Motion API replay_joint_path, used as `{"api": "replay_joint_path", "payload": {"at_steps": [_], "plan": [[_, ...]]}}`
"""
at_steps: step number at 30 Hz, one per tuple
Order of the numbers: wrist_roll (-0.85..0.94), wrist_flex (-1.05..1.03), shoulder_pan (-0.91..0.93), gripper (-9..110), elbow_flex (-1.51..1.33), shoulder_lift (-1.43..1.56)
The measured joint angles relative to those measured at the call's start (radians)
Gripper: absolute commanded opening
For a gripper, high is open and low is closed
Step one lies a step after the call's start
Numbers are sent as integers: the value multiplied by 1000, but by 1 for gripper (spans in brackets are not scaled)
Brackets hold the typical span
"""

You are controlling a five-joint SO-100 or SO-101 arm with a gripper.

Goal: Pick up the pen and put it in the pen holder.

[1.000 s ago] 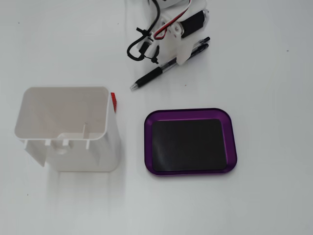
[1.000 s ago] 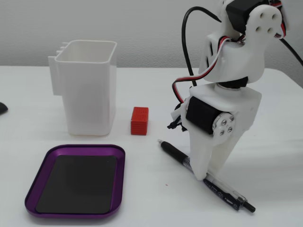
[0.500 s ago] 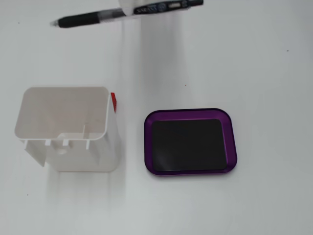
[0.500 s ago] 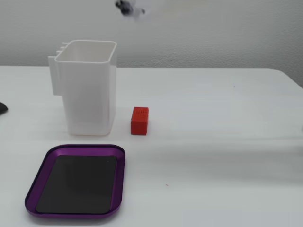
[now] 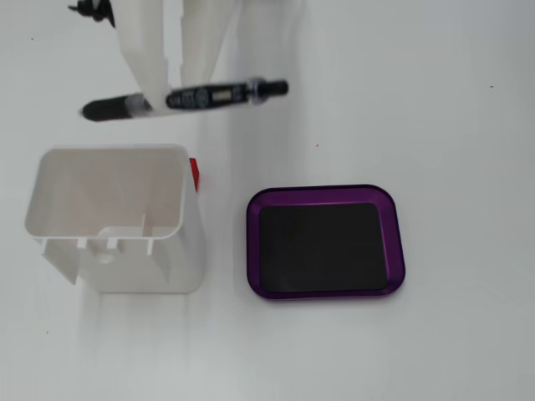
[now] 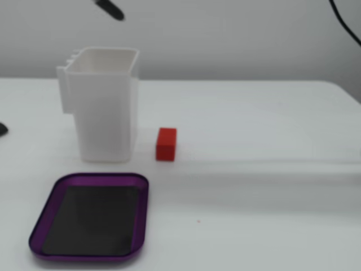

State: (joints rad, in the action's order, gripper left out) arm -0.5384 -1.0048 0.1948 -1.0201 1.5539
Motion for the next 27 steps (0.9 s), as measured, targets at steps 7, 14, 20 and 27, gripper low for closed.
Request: {"api": "replay_joint_path", "payload": {"at_steps": [7, 14, 20, 27], "plan": [[-66, -28, 18, -1, 77, -169], [-81, -28, 8, 0, 86, -238], [-81, -28, 51, 0, 87, -250], [-74, -29, 103, 8, 87, -250]]}}
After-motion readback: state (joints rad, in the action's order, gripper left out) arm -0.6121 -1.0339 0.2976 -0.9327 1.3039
